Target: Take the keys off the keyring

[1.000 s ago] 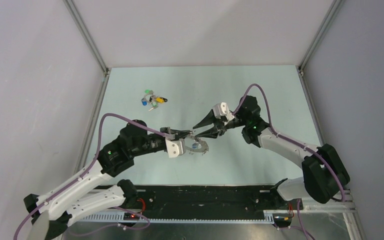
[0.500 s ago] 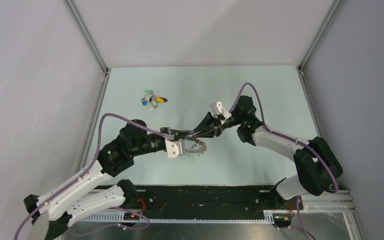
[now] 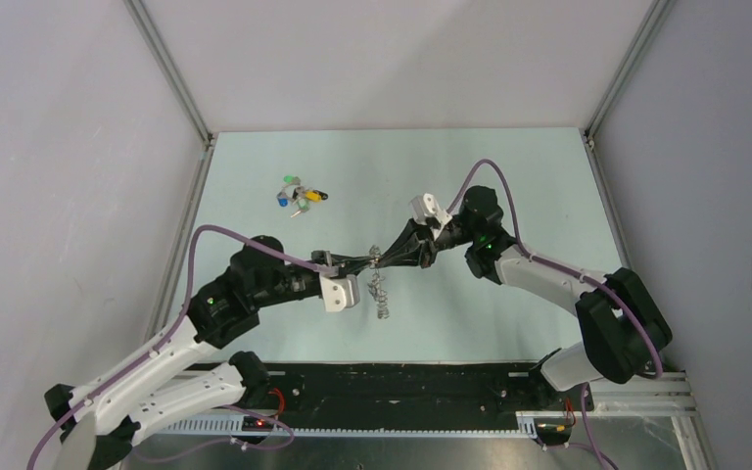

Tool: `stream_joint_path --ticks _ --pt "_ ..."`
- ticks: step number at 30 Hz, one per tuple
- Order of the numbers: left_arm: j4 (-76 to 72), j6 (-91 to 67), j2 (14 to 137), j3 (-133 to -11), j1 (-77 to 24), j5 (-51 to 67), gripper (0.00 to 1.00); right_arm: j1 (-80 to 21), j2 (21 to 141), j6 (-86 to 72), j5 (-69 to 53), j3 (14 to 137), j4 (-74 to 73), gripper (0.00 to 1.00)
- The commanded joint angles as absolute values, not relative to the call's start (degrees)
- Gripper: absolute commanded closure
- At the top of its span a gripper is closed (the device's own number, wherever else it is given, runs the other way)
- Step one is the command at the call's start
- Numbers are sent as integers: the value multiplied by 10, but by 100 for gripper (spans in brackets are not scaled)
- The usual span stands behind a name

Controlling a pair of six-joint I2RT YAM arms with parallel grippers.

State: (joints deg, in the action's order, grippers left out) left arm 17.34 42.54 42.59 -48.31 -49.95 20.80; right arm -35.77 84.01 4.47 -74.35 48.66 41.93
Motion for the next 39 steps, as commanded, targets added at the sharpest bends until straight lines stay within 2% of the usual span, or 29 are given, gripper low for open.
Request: stream_joint_path --ticks 1,4,7,16,26,34,39 --pt "131 439 410 -483 -495 215 100 -357 818 -68 -682 508 445 100" --pt "132 440 410 -483 -495 214 100 -372 798 -143 -603 509 411 100" --pt "131 439 410 -483 -495 216 100 -398 768 -142 -485 508 317 100" --pt "131 438 411 -482 -496 221 100 -441 716 -260 -283 508 224 100" --pt "131 436 409 -482 -495 227 100 -447 665 -413 -86 427 317 100" --pt "131 434 413 -481 -495 232 100 -474 639 -427 50 374 418 100" --pt "131 434 419 -481 -495 240 100 -487 629 -413 91 361 449 100"
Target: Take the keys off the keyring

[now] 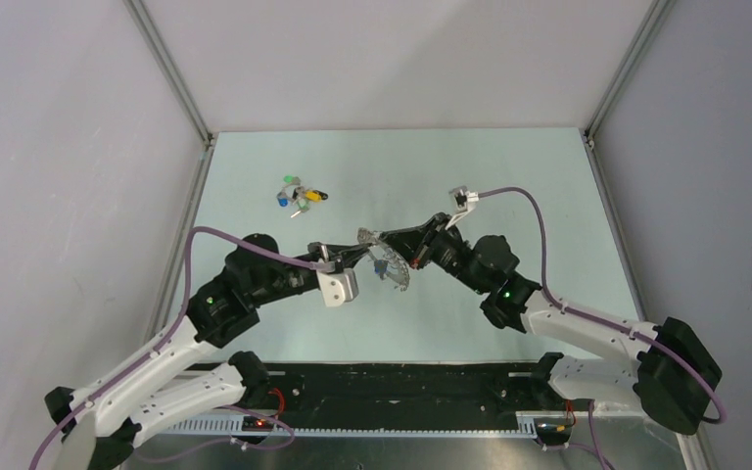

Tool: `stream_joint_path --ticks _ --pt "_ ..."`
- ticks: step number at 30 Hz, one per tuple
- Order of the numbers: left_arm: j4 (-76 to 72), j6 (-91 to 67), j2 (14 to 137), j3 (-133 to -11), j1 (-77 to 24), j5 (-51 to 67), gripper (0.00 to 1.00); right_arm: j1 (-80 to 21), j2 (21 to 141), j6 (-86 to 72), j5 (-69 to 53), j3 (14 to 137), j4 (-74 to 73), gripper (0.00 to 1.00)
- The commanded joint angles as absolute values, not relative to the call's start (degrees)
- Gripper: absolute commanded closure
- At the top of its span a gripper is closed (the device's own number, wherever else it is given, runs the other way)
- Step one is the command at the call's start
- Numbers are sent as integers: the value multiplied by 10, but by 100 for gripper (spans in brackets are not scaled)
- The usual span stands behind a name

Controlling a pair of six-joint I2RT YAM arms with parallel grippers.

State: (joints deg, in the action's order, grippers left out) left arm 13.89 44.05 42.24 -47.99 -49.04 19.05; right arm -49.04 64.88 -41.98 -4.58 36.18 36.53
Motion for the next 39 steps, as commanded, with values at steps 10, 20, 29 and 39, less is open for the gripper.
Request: stream_joint_path --ticks 10,20,29,39 --pt "131 431 440 -484 -496 253 100 -538 615 -397 230 319 580 100" --pt "131 439 461 -479 -515 235 100 -580 647 -328 295 316 670 100" --pt "139 436 475 -476 -534 298 100 -584 688 -267 292 293 809 100" --pt "164 441 517 -485 -571 281 100 -584 670 -249 291 291 853 100"
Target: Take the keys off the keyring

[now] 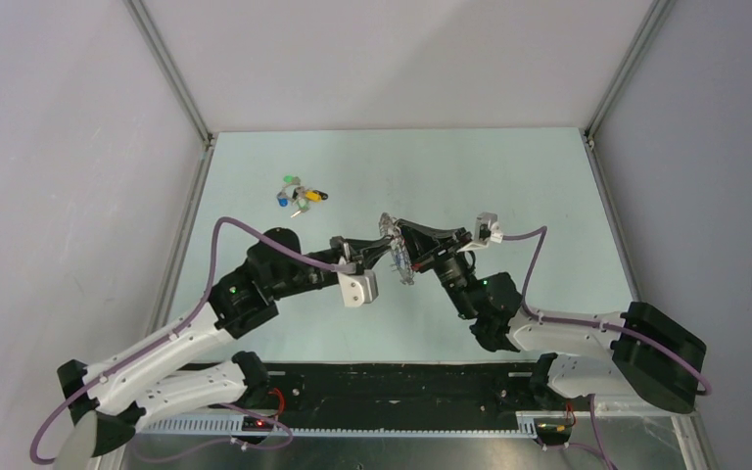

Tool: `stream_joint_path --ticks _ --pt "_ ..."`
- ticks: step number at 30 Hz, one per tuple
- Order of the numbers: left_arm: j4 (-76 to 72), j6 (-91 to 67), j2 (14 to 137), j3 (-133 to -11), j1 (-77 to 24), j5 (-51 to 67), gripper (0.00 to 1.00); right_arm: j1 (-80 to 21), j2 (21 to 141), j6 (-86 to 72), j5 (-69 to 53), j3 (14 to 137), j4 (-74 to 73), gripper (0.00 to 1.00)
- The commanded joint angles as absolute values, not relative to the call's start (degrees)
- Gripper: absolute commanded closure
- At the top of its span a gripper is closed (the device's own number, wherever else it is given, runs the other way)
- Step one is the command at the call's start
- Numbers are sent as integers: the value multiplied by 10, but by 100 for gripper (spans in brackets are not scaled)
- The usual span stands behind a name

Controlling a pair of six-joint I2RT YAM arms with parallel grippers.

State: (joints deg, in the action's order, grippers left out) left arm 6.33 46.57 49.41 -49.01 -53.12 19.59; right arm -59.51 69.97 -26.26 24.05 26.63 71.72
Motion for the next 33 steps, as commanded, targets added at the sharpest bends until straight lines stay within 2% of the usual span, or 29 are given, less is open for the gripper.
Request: stream_joint_path --ticks 1,14,29,33 --pt "165 441 522 -487 -572 272 100 -584 668 -250 291 290 853 100" --pt "210 475 564 -495 -614 160 100 -581 617 -299 310 280 835 100" --pt "221 456 583 -514 -621 100 100 -533 573 -341 227 257 835 100" --pt "214 441 568 -519 -612 79 100 -533 563 -343 237 252 782 100"
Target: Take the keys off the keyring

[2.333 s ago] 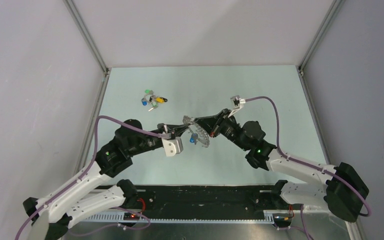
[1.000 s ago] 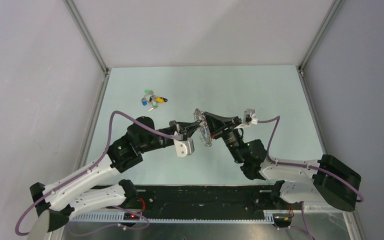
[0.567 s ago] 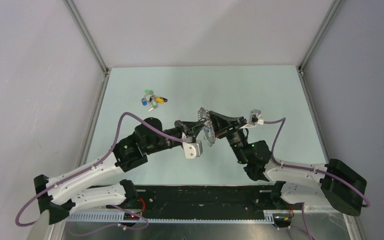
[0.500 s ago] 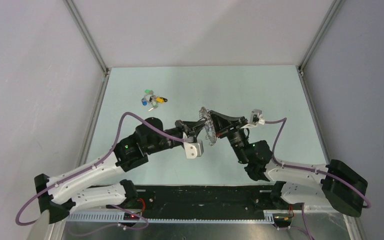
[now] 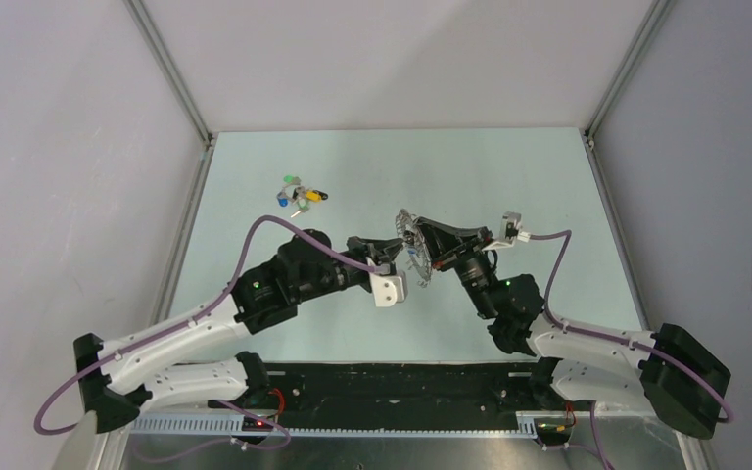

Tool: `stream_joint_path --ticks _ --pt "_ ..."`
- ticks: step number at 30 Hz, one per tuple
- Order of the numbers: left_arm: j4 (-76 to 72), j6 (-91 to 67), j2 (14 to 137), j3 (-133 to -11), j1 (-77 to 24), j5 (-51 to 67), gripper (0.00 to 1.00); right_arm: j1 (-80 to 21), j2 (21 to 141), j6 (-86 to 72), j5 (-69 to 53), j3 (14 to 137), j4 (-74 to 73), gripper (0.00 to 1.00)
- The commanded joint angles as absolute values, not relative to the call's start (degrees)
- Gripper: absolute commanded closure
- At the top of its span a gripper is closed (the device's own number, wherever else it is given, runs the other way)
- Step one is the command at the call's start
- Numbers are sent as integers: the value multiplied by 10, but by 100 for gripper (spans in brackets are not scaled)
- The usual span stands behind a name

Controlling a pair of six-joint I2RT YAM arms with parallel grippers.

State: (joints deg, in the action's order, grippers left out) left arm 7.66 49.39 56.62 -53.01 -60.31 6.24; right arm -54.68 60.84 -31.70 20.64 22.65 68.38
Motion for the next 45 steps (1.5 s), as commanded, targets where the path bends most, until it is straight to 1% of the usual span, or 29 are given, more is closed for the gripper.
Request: stream_joint_path --ticks 1,6,14,20,28,34,39,43,45 --pt "211 431 565 -521 -605 79 100 -535 562 -345 236 252 767 100" --pt "187 404 535 -521 -581 92 100 -534 559 -318 188 249 735 100" --pt "171 380 495 -520 -564 106 100 -525 570 -198 46 233 682 100" --pt "168 380 483 -519 -562 102 100 -517 569 -155 -57 230 652 100" --pt "161 367 480 -519 -552 92 100 -494 575 -180 -174 242 607 100" --pt "147 356 469 -514 -540 70 100 -467 578 -202 -211 257 560 100" --pt "136 343 471 -510 -529 52 100 -440 578 -201 -227 264 555 100" --pt "125 317 491 -513 -520 53 100 -389 587 -219 -291 323 517 100" --pt "110 285 499 -515 -515 57 98 -363 592 -234 -325 355 493 100"
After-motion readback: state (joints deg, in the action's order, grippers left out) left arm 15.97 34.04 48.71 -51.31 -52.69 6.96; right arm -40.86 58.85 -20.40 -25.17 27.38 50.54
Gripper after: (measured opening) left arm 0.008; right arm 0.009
